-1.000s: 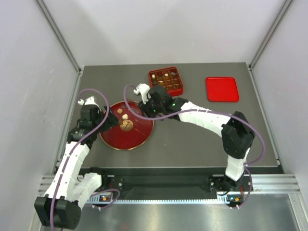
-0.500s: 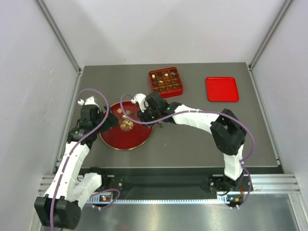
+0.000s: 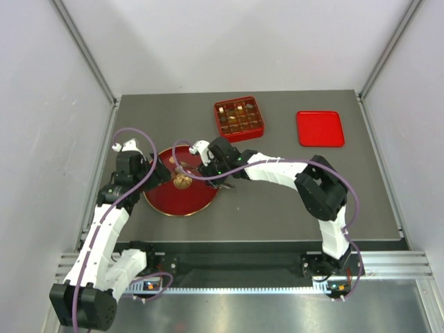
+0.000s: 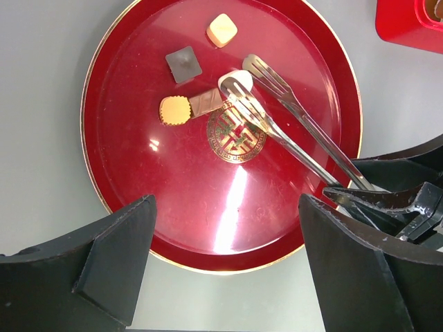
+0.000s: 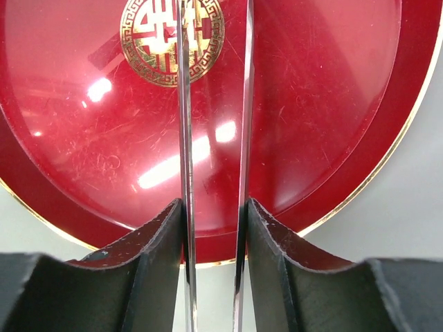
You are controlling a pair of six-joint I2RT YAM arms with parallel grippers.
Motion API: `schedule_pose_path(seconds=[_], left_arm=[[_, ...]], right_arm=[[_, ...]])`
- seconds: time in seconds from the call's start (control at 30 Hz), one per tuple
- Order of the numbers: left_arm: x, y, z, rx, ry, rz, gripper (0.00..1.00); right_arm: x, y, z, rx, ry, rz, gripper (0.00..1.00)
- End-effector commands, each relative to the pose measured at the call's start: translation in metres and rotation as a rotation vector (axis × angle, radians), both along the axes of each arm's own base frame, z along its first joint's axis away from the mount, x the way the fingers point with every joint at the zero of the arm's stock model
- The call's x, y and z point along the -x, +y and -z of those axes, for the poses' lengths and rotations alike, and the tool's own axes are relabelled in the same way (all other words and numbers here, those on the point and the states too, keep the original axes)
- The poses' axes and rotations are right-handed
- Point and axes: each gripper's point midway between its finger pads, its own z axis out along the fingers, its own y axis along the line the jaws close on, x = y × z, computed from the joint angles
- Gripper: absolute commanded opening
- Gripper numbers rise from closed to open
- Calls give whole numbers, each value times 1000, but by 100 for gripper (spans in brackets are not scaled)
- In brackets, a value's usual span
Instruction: Pack the chocolate
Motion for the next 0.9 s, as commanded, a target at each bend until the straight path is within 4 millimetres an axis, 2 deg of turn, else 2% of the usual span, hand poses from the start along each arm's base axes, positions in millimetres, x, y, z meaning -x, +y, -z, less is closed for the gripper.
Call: schedule_pose_path(seconds=[0.0, 0.13, 0.3, 0.5, 0.63, 0.73, 0.77, 0.83, 0.87], left_arm=[[-3, 1, -12, -5, -36, -6, 89], [-2, 2, -12, -8, -36, -9, 89], [-2, 2, -13, -5, -40, -9, 89], [-2, 2, -13, -6, -39, -12, 89], [-2, 2, -13, -7, -39, -12, 89], [-1, 2, -12, -6, -37, -10, 89], [-2, 2, -13, -6, -39, -12, 89], [-2, 2, -13, -6, -40, -10, 89], [-2, 2, -13, -5, -39, -9, 89]], right_arm=[[-3, 11, -17, -50, -38, 4, 38], [-7, 7, -34, -74, -58, 33, 36], [-12, 4, -75, -181, -46, 74, 36], [-28, -8, -114, -250, -81, 107, 35], [-55, -33, -134, -274, -121, 185, 35], [-86, -62, -144, -264, -166, 280, 35], [-102, -79, -142, -240, -184, 339, 35], [-123, -96, -146, -225, -212, 413, 35], [-140, -117, -139, -188, -226, 491, 35]])
